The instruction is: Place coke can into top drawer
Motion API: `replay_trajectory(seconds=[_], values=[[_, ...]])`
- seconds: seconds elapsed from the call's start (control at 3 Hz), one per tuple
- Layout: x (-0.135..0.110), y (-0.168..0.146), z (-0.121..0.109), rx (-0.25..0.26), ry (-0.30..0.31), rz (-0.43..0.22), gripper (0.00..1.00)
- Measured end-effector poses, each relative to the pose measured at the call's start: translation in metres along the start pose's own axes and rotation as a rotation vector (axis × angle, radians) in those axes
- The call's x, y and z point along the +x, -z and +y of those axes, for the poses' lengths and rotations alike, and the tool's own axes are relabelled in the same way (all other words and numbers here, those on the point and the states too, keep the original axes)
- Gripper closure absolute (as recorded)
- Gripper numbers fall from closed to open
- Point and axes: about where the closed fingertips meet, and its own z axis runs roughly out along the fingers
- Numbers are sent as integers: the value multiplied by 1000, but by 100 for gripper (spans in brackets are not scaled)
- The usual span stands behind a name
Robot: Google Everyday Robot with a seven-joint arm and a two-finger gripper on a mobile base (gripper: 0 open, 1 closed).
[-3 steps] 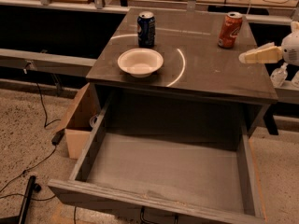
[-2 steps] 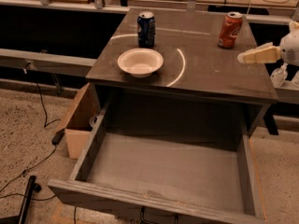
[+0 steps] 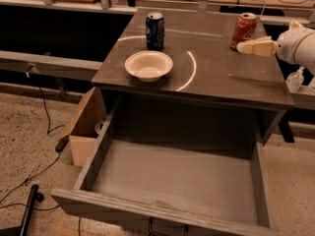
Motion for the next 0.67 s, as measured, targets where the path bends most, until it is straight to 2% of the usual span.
replay_trajectory(seconds=[0.33,0.67], values=[[-6,-46,3,18,-60,-20,0],[-2,-82,-3,71,-109,9,0]])
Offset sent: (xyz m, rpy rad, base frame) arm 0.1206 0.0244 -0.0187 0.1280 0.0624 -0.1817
